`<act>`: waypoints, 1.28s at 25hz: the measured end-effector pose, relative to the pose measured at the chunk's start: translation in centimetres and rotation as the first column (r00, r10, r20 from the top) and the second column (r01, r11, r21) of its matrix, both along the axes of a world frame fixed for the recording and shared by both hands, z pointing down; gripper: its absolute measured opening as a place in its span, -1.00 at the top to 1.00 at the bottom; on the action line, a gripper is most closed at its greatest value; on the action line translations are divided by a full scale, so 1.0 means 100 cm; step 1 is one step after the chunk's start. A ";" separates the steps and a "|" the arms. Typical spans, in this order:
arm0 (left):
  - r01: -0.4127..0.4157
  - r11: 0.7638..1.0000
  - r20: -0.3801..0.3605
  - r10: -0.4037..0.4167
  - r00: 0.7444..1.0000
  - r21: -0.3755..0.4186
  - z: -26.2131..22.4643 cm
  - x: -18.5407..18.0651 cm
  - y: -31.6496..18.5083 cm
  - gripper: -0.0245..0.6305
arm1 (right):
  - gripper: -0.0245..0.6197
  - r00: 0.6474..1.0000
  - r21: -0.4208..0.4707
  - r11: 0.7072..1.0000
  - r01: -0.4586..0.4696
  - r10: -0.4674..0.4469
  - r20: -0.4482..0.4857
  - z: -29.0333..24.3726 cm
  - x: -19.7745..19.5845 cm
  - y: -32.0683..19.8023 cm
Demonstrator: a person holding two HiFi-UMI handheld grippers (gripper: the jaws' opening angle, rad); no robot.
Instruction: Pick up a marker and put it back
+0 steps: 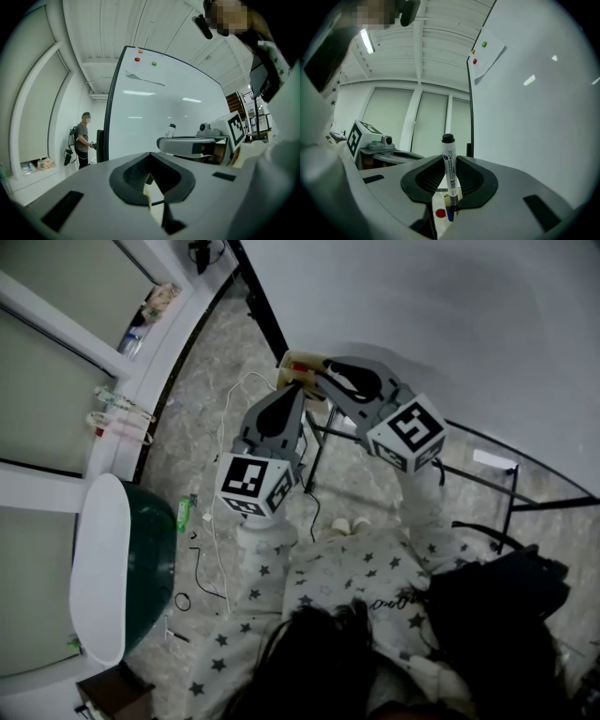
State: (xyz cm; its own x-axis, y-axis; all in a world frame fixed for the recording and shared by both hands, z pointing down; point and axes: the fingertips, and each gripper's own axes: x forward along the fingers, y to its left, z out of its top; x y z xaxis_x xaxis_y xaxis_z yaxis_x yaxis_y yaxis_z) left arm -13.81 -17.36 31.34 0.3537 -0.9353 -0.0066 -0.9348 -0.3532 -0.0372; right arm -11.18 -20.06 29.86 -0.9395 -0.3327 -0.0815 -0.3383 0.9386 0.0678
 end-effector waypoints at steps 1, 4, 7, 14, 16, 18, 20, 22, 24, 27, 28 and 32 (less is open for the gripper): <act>0.004 1.000 0.003 -0.004 1.000 0.008 -0.005 0.000 0.002 0.92 | 0.66 1.000 -0.003 1.000 0.009 -0.009 0.006 -0.004 0.001 0.002; 0.005 1.000 -0.011 -0.005 1.000 0.025 -0.017 0.001 0.005 0.92 | 0.66 1.000 0.009 1.000 0.018 -0.018 0.020 -0.015 0.006 0.006; 0.004 1.000 -0.039 -0.003 0.999 0.027 -0.015 -0.001 0.002 0.92 | 0.66 1.000 0.018 1.000 0.014 -0.014 0.021 -0.016 0.008 0.007; -0.017 1.000 -0.020 0.017 1.000 0.019 -0.015 0.005 -0.002 0.92 | 0.66 1.000 0.009 1.000 0.007 -0.007 0.025 -0.018 0.012 0.005; -0.018 1.000 -0.025 0.019 1.000 0.021 -0.014 0.005 -0.002 0.92 | 0.66 1.000 0.010 1.000 0.009 -0.009 0.026 -0.017 0.012 0.005; -0.016 0.999 -0.027 0.017 0.999 0.028 -0.014 0.004 -0.001 0.92 | 0.66 1.000 0.008 1.000 0.010 -0.010 0.027 -0.015 0.011 0.006; -0.014 0.999 -0.023 0.014 1.000 0.032 -0.013 0.003 -0.001 0.92 | 0.66 1.000 0.007 1.000 0.014 -0.014 0.028 -0.014 0.009 0.006; -0.013 0.999 -0.022 0.013 1.000 0.034 -0.012 0.003 -0.001 0.92 | 0.67 0.999 0.007 1.000 0.018 -0.018 0.028 -0.012 0.008 0.007; -0.012 0.999 -0.021 0.012 1.000 0.035 -0.011 0.002 -0.001 0.92 | 0.66 0.999 0.009 1.000 0.021 -0.022 0.026 -0.012 0.007 0.007; -0.012 0.999 -0.021 0.012 1.000 0.038 -0.012 0.001 -0.001 0.92 | 0.66 0.999 0.010 1.000 0.022 -0.023 0.025 -0.011 0.006 0.007; -0.012 0.999 -0.021 0.013 1.000 0.039 -0.012 0.001 -0.001 0.92 | 0.66 0.999 0.010 1.000 0.021 -0.022 0.024 -0.011 0.005 0.007; -0.018 0.999 -0.018 0.019 1.000 0.038 -0.013 0.002 -0.002 0.92 | 0.66 1.000 0.010 1.000 0.017 -0.018 0.021 -0.012 0.006 0.006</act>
State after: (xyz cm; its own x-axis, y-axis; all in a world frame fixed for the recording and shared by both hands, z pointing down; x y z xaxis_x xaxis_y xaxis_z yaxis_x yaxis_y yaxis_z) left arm -13.59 -17.54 30.08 0.3707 -0.9275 -0.0490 -0.9287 -0.3694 -0.0336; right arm -10.59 -19.43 28.68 -0.9432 -0.3153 -0.1050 -0.3233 0.9437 0.0702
